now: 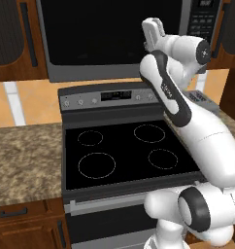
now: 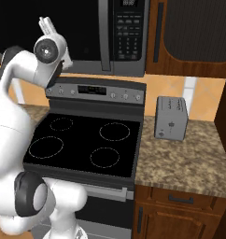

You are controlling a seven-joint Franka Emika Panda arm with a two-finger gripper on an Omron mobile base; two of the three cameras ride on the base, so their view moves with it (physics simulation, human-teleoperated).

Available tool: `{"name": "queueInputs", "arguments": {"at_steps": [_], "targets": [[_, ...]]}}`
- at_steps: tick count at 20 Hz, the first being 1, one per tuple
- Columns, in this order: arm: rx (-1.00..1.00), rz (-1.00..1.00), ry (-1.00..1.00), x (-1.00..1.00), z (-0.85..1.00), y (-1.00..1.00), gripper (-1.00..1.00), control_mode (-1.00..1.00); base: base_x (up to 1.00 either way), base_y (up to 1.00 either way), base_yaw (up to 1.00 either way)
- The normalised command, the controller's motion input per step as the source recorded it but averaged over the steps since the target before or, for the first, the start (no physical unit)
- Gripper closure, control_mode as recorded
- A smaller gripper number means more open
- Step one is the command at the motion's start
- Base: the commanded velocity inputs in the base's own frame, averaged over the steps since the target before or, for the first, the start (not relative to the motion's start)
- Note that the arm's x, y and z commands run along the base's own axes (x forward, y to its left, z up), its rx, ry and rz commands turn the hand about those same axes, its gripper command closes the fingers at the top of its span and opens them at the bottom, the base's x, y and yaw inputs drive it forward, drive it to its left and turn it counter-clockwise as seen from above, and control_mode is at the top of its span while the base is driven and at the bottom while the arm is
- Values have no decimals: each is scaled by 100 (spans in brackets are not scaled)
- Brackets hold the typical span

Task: Open the microwave, place the bowl with waffle inside the microwave, then close the microwave door and turn it on.

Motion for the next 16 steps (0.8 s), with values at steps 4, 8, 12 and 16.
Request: {"name": "queueInputs", "arguments": {"at_steps": [4,8,12,16], "targets": [[1,0,-10,-93,5,-53,100,-100,0,0,0],[2,-1,-4,-70,16,-68,100,-100,0,0,0],[-1,-7,3,-49,9,-79,100,-100,0,0,0],[-8,-6,11,-36,0,-89,100,-100,0,0,0]]}}
